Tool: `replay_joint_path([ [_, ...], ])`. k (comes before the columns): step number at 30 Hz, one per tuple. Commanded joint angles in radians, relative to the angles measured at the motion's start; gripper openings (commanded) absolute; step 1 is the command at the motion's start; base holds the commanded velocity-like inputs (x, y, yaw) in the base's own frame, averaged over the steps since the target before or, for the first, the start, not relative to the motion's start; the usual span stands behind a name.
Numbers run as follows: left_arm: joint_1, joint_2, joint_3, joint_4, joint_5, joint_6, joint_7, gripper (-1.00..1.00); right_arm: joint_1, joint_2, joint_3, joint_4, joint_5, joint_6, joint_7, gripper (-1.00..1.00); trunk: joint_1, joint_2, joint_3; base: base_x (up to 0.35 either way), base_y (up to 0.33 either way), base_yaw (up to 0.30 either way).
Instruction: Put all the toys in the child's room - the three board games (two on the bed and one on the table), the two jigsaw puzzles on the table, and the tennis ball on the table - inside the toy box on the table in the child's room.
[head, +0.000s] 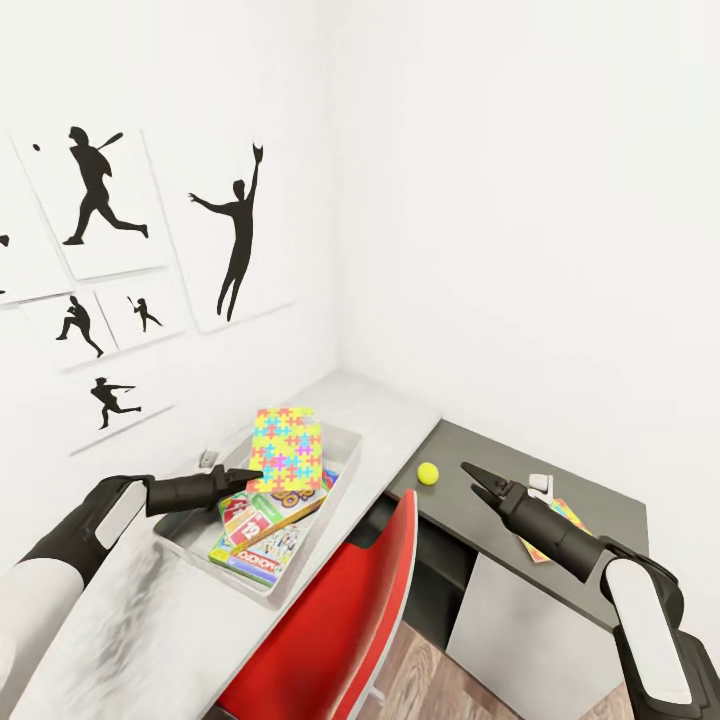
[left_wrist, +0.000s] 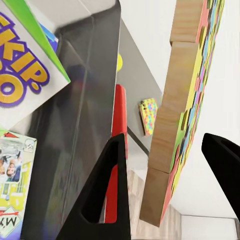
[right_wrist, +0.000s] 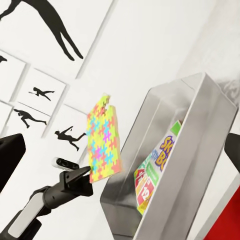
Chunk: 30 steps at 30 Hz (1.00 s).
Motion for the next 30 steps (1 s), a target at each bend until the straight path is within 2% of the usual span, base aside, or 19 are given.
replay_joint_path([
  [1, -0.001, 0.002, -0.004, 0.002, 0.001, 0.004, 0.010, -1.00, -0.001, 0.000, 0.000, 0.000, 0.004, 0.005, 0.005, 1.00, 0.001, -0.002, -0.002, 0.000, 0.000, 0.000],
  [2, -0.001, 0.002, -0.004, 0.003, -0.003, 0.004, 0.020, -1.00, -0.001, 0.000, 0.001, 0.000, 0.005, 0.005, 0.005, 1.00, 0.001, -0.002, -0.002, 0.000, 0.000, 0.000],
  [4, -0.001, 0.005, -0.001, 0.005, -0.025, 0.004, 0.080, -1.00, -0.001, 0.000, 0.003, 0.000, 0.008, 0.004, 0.005, 1.00, 0.001, -0.002, -0.002, 0.000, 0.000, 0.000],
  [8, -0.001, 0.006, 0.003, 0.007, -0.044, 0.003, 0.184, -1.00, -0.001, 0.000, 0.005, 0.001, 0.013, 0.004, 0.005, 1.00, 0.001, -0.002, -0.002, 0.000, 0.000, 0.000],
  [11, -0.001, 0.006, 0.003, 0.008, -0.049, 0.003, 0.217, -1.00, -0.001, 0.000, 0.005, 0.001, 0.014, 0.004, 0.006, 1.00, 0.001, -0.002, -0.002, 0.000, 0.000, 0.000],
  [14, -0.001, 0.009, 0.002, 0.008, -0.053, 0.001, 0.233, -1.00, -0.001, 0.000, 0.005, 0.001, 0.014, 0.004, 0.006, 1.00, 0.001, -0.002, -0.002, 0.000, 0.000, 0.000],
  [20, -0.001, 0.011, 0.001, 0.012, -0.074, -0.049, 0.238, -1.00, 0.000, -0.001, 0.005, 0.001, 0.014, 0.004, 0.007, 1.00, 0.001, -0.002, -0.002, 0.000, 0.000, 0.000],
  [27, -0.001, 0.012, 0.000, 0.013, -0.086, -0.058, 0.242, -1.00, -0.001, -0.001, 0.005, 0.001, 0.014, 0.004, 0.007, 1.00, 0.001, -0.002, -0.002, 0.000, 0.000, 0.000],
  [30, -0.001, 0.012, 0.000, 0.013, -0.087, -0.059, 0.266, -1.00, -0.001, -0.001, 0.005, 0.001, 0.014, 0.004, 0.007, 1.00, 0.001, -0.002, -0.002, 0.000, 0.000, 0.000],
])
